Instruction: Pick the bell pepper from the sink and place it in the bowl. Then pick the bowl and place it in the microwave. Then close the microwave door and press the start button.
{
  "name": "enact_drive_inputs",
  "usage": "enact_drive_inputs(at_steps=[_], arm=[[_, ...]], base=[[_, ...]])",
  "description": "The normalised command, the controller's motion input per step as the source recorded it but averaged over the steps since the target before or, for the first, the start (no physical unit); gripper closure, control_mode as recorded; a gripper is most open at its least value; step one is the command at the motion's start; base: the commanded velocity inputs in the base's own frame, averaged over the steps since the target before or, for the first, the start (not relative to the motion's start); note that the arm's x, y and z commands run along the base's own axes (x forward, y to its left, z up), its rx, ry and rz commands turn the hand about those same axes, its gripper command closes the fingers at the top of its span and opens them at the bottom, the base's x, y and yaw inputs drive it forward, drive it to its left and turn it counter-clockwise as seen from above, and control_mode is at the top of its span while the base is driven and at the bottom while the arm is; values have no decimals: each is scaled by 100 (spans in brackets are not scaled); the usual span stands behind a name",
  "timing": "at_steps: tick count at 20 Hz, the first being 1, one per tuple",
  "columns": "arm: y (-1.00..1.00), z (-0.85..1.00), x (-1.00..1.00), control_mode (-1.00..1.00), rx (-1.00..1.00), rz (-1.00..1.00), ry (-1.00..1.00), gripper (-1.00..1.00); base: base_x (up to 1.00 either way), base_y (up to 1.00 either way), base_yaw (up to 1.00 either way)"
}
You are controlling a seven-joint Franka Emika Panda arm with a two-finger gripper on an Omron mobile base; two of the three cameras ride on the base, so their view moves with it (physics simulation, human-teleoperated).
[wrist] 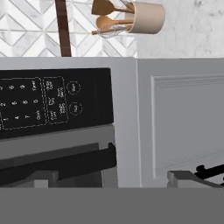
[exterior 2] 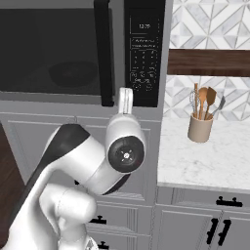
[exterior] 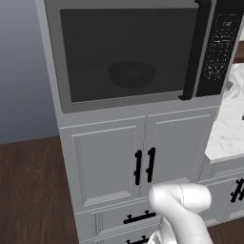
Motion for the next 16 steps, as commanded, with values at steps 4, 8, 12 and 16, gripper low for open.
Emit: enact_drive_inputs(at_steps=[4, 8, 12, 16], arm=[[-5, 0, 63, -100, 1, 5, -9, -100], [0, 0, 51, -100, 0, 4, -7, -100], [-1, 0, 40, -100, 0, 3, -4, -100], [-12, 0, 26, -100, 1, 3, -1, -100]], base=[[0, 0, 0], [0, 0, 0], [0, 0, 0], [0, 0, 0]])
